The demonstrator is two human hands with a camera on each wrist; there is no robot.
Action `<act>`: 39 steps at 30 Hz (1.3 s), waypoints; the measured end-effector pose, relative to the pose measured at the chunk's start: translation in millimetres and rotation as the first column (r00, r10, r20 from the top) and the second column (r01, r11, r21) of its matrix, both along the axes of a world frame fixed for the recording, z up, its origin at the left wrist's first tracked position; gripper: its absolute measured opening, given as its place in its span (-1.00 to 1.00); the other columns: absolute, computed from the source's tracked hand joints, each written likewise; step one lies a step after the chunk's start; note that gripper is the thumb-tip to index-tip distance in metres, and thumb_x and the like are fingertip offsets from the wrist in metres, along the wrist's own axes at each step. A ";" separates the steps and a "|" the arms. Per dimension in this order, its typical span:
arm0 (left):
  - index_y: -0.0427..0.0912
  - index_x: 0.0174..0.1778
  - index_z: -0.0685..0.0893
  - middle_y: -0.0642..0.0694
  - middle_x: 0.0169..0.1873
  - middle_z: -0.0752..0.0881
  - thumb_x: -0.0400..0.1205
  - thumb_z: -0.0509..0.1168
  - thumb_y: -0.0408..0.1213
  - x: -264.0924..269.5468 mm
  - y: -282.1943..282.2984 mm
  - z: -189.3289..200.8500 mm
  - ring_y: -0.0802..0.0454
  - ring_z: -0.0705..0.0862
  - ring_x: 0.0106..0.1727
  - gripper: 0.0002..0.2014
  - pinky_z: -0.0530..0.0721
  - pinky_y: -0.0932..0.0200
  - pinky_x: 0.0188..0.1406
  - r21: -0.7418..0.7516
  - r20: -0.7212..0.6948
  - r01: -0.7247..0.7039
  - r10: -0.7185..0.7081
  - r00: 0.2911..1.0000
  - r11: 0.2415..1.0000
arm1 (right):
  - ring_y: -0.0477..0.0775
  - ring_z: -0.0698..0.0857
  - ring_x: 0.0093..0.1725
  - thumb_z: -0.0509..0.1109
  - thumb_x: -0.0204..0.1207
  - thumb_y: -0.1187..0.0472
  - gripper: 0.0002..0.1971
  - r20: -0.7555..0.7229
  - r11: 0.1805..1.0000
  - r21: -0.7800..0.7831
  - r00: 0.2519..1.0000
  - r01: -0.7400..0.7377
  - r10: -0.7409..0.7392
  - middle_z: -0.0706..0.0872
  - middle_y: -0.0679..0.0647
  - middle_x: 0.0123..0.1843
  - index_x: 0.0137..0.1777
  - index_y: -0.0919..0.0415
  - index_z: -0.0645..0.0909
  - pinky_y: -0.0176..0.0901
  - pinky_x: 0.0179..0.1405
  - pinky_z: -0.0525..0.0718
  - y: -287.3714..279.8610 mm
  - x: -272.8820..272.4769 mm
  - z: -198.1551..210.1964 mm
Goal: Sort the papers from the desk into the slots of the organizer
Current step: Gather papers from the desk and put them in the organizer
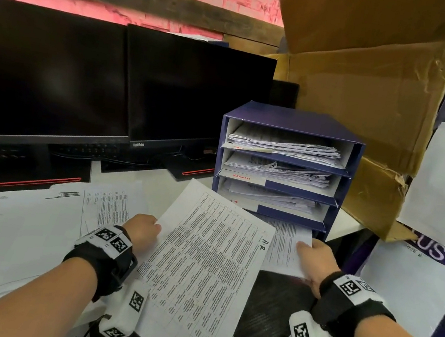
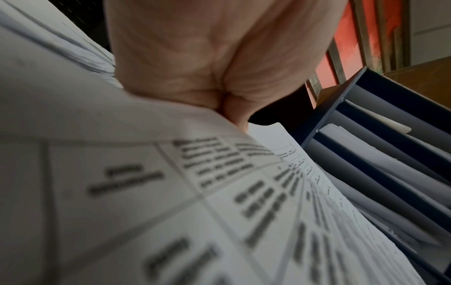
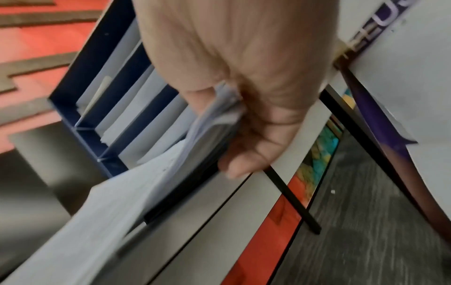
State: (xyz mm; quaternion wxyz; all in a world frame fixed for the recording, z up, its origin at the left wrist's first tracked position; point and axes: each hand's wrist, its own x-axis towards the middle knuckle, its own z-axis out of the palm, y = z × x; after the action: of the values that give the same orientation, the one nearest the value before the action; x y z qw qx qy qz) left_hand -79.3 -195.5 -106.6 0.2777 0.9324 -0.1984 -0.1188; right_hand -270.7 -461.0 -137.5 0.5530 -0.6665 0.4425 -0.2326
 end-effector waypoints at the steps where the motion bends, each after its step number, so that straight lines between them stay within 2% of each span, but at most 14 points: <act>1: -0.37 0.47 0.43 -0.25 0.29 0.55 0.77 -0.05 -0.35 -1.5 1.6 1.8 -0.13 0.52 0.35 -0.62 0.45 0.23 0.23 0.044 0.024 0.030 -0.031 0.999 0.999 | 0.23 0.78 -0.19 0.26 0.64 0.21 -0.87 -0.053 0.997 0.046 0.997 -0.062 0.065 0.78 0.24 -0.07 0.04 0.24 0.59 0.02 -0.35 0.80 3.5 0.0 4.7; 3: -0.38 0.47 0.42 -0.27 0.29 0.55 0.77 -0.05 -0.34 3.3 0.6 -3.5 -0.12 0.55 0.30 -0.62 0.49 0.25 0.16 0.058 0.037 0.068 -0.071 0.997 0.996 | 0.11 0.67 -0.45 0.34 0.58 0.12 -0.76 -0.200 0.984 0.138 0.970 -0.111 0.138 0.69 0.21 -0.18 0.14 0.25 0.51 -0.16 -0.55 0.69 8.7 -2.3 11.1; 6: -0.48 0.30 0.56 -0.01 -0.34 0.48 0.76 0.03 -0.32 6.9 -2.0 -6.7 0.18 0.44 -0.35 -0.64 0.37 0.42 -0.36 -0.050 -0.047 -0.023 0.020 0.999 0.999 | -0.03 0.41 -0.65 0.36 0.58 0.14 -0.75 -0.300 0.966 0.199 0.928 -0.165 0.220 0.47 0.13 -0.52 0.13 0.30 0.53 -0.27 -0.59 0.57 9.0 -9.7 12.5; 8: -0.48 0.27 0.58 0.04 -0.42 0.37 0.76 0.03 -0.31 7.0 -4.1 -7.9 0.21 0.32 -0.43 -0.65 0.27 0.45 -0.42 0.057 -0.032 -0.011 0.013 0.999 0.998 | -0.09 0.37 -0.70 0.33 0.63 0.21 -0.82 -0.248 0.957 0.223 0.939 -0.186 0.240 0.43 0.09 -0.57 0.07 0.35 0.58 -0.27 -0.64 0.56 8.8 -14.4 11.5; 10: -0.47 0.31 0.56 0.00 -0.34 0.47 0.76 0.01 -0.32 7.7 -2.2 -6.2 0.19 0.42 -0.35 -0.64 0.36 0.44 -0.36 0.056 -0.020 0.014 -0.013 1.000 0.998 | -0.11 0.44 -0.70 0.27 0.67 0.29 -0.81 -0.096 0.959 0.232 0.977 -0.165 0.191 0.57 0.15 -0.43 0.17 0.38 0.59 -0.25 -0.64 0.63 9.7 -15.5 11.5; 13: -0.41 0.44 0.44 -0.23 0.25 0.58 0.77 -0.07 -0.36 1.0 3.5 -2.7 -0.07 0.57 0.25 -0.63 0.50 0.26 0.16 0.041 0.010 0.007 -0.007 1.000 0.999 | 0.10 0.68 -0.46 0.16 0.70 0.41 -0.74 0.163 0.932 0.346 0.985 -0.109 0.055 0.72 0.33 0.09 0.35 0.38 0.47 -0.06 -0.56 0.76 11.2 -9.4 14.9; 18: -0.46 0.28 0.58 0.03 -0.39 0.41 0.76 0.04 -0.32 2.0 -2.3 -5.2 0.03 0.45 -0.32 -0.66 0.37 0.26 -0.09 0.047 -0.001 0.047 -0.047 0.999 0.998 | 0.39 0.71 0.17 0.07 0.70 0.51 -0.70 0.386 0.877 0.466 0.919 -0.120 -0.080 0.66 0.41 0.27 0.39 0.48 0.41 0.13 -0.06 0.75 12.6 -3.7 18.3; 22: -0.45 0.20 0.60 -0.20 -0.10 0.58 0.76 0.04 -0.33 -6.0 -11.5 -2.0 -0.08 0.52 -0.01 -0.69 0.37 0.25 -0.06 -0.024 -0.085 0.063 -0.065 0.994 0.998 | 0.25 0.77 -0.09 0.27 0.62 0.46 -0.83 0.122 0.950 0.276 0.986 -0.145 0.115 0.76 0.32 -0.02 0.14 0.55 0.58 0.26 0.07 0.74 17.0 -10.0 20.1; 24: -0.38 0.06 0.60 -0.25 0.01 0.61 0.75 0.04 -0.36 -14.3 -20.9 3.7 -0.12 0.55 0.04 -0.75 0.38 0.24 -0.04 -0.106 -0.135 0.105 -0.119 0.984 0.989 | 0.13 0.65 -0.46 0.29 0.62 0.39 -0.80 -0.030 0.964 0.194 0.981 -0.181 0.191 0.71 0.28 -0.31 0.07 0.57 0.64 0.19 -0.18 0.81 17.4 -15.6 20.6; 26: -0.36 0.07 0.61 -0.28 0.07 0.64 0.76 0.04 -0.35 -22.8 -32.4 10.3 -0.13 0.56 0.05 -0.76 0.38 0.26 -0.05 -0.134 -0.154 0.114 -0.134 0.979 0.984 | 0.07 0.52 -0.55 0.26 0.65 0.36 -0.79 0.018 0.960 0.229 0.987 -0.160 0.160 0.64 0.23 -0.49 0.01 0.53 0.65 -0.06 -0.49 0.74 18.5 -20.7 23.0; 31: -0.48 0.32 0.57 -0.40 0.29 0.62 0.75 0.06 -0.34 -33.9 -61.6 20.9 -0.29 0.59 0.33 -0.65 0.48 0.22 -0.23 -0.206 -0.220 0.019 -0.066 0.973 0.978 | 0.36 0.77 -0.08 0.13 0.71 -0.09 -0.48 0.151 0.923 0.329 0.976 -0.201 0.159 0.79 0.37 -0.07 0.10 0.39 0.67 0.13 -0.15 0.77 12.4 -36.6 33.6; 33: -0.43 0.38 0.53 -0.34 0.34 0.60 0.76 0.00 -0.37 -32.0 -68.9 27.0 -0.24 0.58 0.36 -0.64 0.56 0.20 0.02 -0.229 -0.218 -0.057 0.006 0.976 0.972 | 0.42 0.75 0.06 -0.03 0.61 -0.37 -0.20 0.073 0.908 0.353 0.974 -0.227 0.215 0.76 0.44 0.07 0.15 0.41 0.65 0.15 -0.09 0.76 3.8 -43.3 34.8; 35: -0.36 0.40 0.51 -0.27 0.35 0.60 0.76 -0.03 -0.40 -33.2 -75.0 28.8 -0.19 0.58 0.37 -0.64 0.50 0.12 0.24 -0.061 -0.011 0.061 -0.062 0.998 0.996 | 0.40 0.72 0.01 -0.10 0.52 -0.48 -0.03 0.041 0.885 0.365 0.954 -0.290 0.296 0.74 0.46 0.08 0.22 0.49 0.63 0.07 -0.17 0.76 -2.9 -48.3 34.0; 39: -0.33 0.43 0.46 -0.24 0.36 0.59 0.76 -0.05 -0.40 -31.0 -92.0 37.4 -0.15 0.57 0.38 -0.64 0.46 0.11 0.29 -0.099 0.068 0.017 -0.010 0.998 0.995 | 0.43 0.65 0.00 0.17 0.61 -0.26 -0.38 0.099 0.830 0.327 0.890 -0.452 0.445 0.73 0.44 0.08 0.21 0.30 0.72 0.13 -0.03 0.71 -1.5 -51.5 33.6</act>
State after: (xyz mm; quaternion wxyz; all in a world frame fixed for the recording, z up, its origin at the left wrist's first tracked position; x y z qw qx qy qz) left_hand -110.3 -287.5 -69.2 0.3163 0.9194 -0.2199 -0.0789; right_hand -322.2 -462.5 -103.9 0.7031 -0.6433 0.3023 -0.0222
